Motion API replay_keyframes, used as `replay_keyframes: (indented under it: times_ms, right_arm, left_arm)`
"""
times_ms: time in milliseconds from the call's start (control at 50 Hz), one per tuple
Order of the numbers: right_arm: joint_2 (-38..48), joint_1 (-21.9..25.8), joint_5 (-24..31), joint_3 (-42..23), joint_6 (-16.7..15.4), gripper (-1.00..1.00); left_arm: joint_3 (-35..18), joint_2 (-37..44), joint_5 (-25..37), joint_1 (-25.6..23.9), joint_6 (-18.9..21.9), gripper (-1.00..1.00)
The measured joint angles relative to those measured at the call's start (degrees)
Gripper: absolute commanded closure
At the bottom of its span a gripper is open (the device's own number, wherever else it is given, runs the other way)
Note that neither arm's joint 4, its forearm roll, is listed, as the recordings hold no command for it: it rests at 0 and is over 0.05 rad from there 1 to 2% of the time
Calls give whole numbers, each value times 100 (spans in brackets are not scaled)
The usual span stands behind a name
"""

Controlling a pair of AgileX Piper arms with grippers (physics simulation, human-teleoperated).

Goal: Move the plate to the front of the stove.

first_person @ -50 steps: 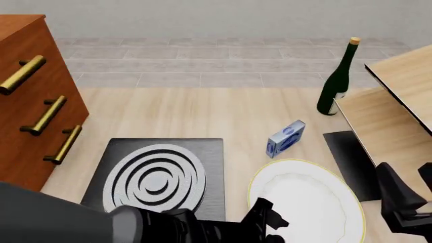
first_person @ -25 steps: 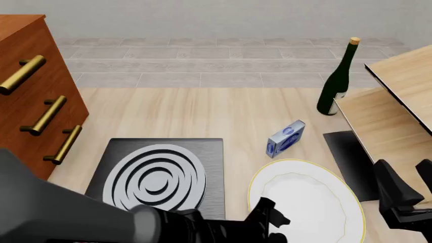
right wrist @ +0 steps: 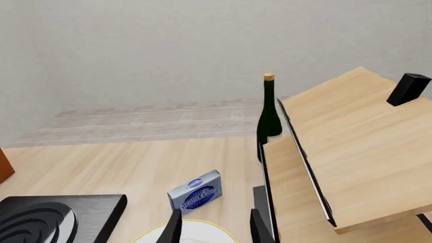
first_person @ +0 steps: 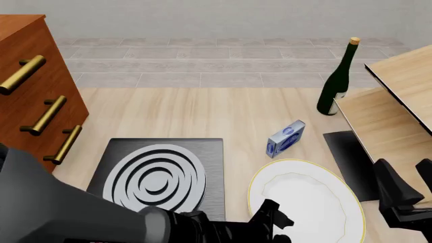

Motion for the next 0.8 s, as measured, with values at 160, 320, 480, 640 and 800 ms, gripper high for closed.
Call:
replay_keyframes:
  times_ms: [160,320,480,640,800]
  right_arm:
    - [34,-7,-32,0,4,-100]
    - [32,-14,-24,-1,9,-100]
    - [0,-28,3,-1,13,-100]
    - [-68,-43,64,0,19,-100]
    - [-172,-63,151,-1,27,-100]
  left_arm:
    - [14,3,-22,0,-22,100]
    - [-56,107,-107,-24,-42,100]
    - [-89,154,-156,-40,-23,100]
    - [-83,139,-192,-51,10,100]
    - [-1,1,-221,-83,74,100]
